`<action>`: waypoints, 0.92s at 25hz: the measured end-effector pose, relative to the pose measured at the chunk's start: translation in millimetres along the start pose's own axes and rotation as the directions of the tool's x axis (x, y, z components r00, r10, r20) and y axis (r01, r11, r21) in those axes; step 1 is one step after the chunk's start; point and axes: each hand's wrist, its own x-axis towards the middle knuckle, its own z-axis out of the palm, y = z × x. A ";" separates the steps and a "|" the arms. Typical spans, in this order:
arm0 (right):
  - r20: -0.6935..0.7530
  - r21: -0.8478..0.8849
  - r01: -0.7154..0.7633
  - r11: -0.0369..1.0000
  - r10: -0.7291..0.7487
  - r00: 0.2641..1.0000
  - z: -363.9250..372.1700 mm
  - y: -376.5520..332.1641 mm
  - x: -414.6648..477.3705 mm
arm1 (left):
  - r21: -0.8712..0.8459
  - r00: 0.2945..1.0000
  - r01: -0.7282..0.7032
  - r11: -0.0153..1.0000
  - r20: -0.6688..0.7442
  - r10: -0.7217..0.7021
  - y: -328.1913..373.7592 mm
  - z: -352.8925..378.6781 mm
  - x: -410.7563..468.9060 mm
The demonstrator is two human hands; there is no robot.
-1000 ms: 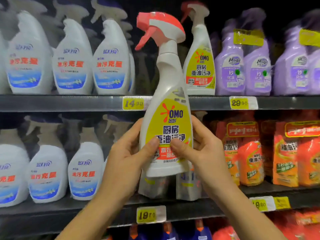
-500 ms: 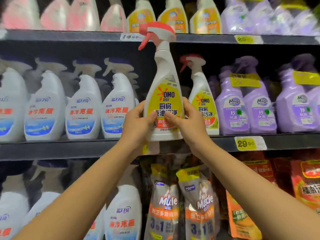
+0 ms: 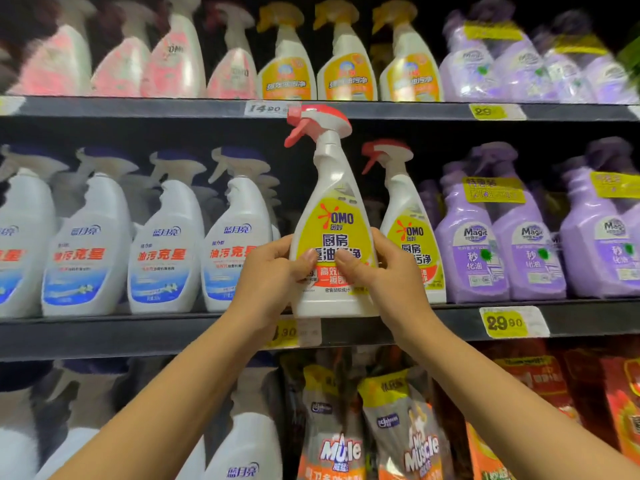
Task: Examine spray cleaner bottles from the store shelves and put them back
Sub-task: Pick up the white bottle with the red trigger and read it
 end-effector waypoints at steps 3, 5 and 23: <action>0.037 0.063 -0.044 0.997 0.042 0.998 -5.6 -3.9 -8.6 | -0.015 0.997 0.047 0.999 0.069 -0.046 5.9 -2.8 -10.3; 0.042 0.048 -0.082 0.995 0.080 0.996 -5.8 -5.9 -2.6 | -0.009 0.997 0.062 0.998 0.052 -0.061 9.2 -0.9 -6.3; -0.051 -0.502 0.030 0.865 -0.065 0.997 13.4 33.9 31.9 | 0.319 0.991 -0.127 0.939 0.006 0.132 -30.5 4.2 37.6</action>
